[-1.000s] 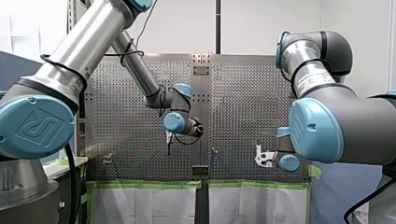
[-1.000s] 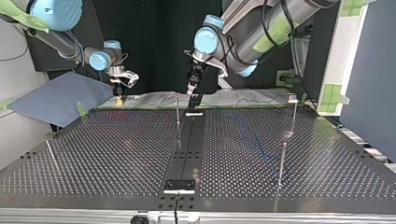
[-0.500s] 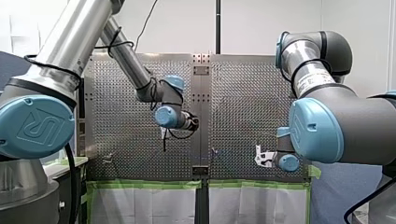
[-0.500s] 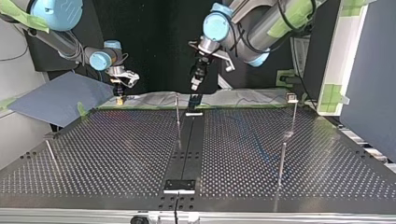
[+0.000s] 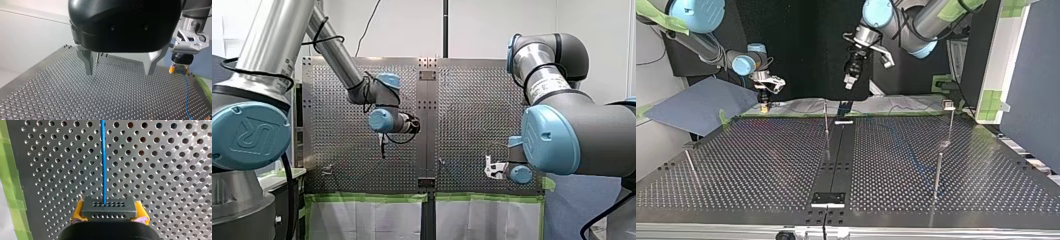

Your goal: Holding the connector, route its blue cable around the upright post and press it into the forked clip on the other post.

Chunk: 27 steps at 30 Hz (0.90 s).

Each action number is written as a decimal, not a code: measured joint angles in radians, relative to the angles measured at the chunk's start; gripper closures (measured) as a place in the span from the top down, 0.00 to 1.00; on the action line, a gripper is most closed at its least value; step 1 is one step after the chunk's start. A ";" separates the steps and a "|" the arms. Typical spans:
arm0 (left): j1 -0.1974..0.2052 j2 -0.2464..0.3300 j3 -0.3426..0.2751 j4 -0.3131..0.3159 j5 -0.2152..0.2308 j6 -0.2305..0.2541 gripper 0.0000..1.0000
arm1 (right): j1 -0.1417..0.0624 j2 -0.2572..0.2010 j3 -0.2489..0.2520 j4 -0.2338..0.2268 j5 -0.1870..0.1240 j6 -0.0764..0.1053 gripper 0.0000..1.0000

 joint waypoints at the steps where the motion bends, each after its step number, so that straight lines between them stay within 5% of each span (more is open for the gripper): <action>1: 0.000 0.009 -0.009 0.001 0.000 0.000 1.00 | 0.000 0.000 0.000 0.000 0.000 0.000 0.00; 15: 0.003 0.127 -0.127 0.017 0.008 -0.006 1.00 | 0.001 0.000 0.000 0.004 0.000 0.000 0.00; 27: 0.020 0.220 -0.221 0.103 0.046 -0.087 1.00 | 0.004 0.000 0.000 0.004 0.000 0.000 0.00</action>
